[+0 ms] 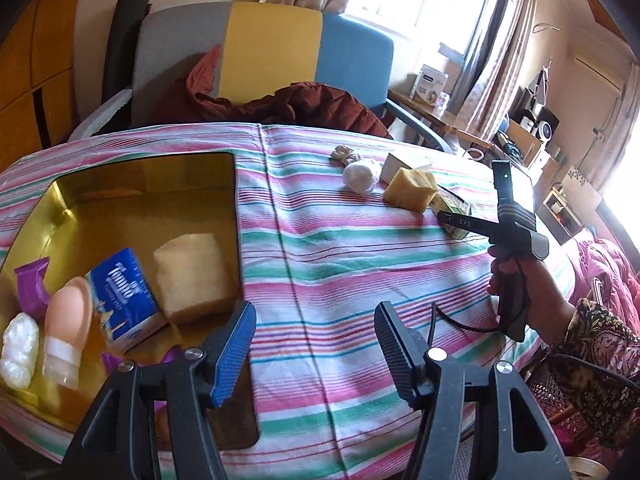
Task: Organize objects
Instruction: 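Grasp the green essential-oil box with right tool while left tool grasps yellow sponge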
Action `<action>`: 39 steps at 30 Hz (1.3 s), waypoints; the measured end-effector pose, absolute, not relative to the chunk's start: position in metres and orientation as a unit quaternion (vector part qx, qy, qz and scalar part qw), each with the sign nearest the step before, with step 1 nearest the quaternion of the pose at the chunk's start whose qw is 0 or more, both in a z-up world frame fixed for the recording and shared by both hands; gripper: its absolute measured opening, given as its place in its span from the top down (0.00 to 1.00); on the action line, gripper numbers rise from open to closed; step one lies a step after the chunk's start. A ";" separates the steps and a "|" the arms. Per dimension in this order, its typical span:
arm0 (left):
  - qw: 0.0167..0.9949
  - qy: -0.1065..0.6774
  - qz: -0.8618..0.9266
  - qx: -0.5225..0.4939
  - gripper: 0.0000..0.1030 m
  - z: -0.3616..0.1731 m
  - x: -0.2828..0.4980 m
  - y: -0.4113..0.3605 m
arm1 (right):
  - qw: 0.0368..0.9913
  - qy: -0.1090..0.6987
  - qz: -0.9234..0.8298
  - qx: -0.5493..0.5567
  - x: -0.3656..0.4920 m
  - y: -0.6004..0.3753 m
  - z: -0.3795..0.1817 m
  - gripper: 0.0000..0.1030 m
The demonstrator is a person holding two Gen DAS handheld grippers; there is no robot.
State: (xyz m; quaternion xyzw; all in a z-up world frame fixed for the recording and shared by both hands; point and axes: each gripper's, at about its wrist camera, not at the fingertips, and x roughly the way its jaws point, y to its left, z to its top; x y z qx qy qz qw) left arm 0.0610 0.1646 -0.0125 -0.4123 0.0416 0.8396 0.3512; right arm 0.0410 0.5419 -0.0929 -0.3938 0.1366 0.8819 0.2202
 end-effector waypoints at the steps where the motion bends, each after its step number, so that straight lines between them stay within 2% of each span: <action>1: 0.356 0.047 0.837 -0.414 0.39 -0.013 0.059 0.171 | 0.219 0.140 0.884 -0.390 0.043 0.543 -0.093 0.70; 6: 0.382 0.065 0.818 -0.425 0.39 -0.016 0.049 0.215 | 0.228 0.145 0.885 -0.378 0.050 0.540 -0.093 0.70; 13: 0.418 0.130 0.802 -0.406 0.39 -0.011 0.033 0.300 | 0.247 0.157 0.883 -0.368 0.056 0.542 -0.094 0.70; 24: 0.381 0.135 0.810 -0.424 0.39 -0.016 -0.028 0.405 | 0.252 0.169 0.882 -0.361 0.060 0.546 -0.094 0.70; 30: 0.359 0.110 0.802 -0.465 0.39 -0.039 -0.050 0.424 | 0.251 0.172 0.882 -0.360 0.060 0.547 -0.094 0.70; 34: 0.365 0.072 0.796 -0.478 0.28 -0.049 -0.054 0.407 | 0.251 0.174 0.882 -0.360 0.060 0.548 -0.094 0.70; 39: 0.369 0.074 0.787 -0.489 0.28 -0.060 -0.041 0.383 | 0.251 0.176 0.882 -0.359 0.060 0.548 -0.095 0.70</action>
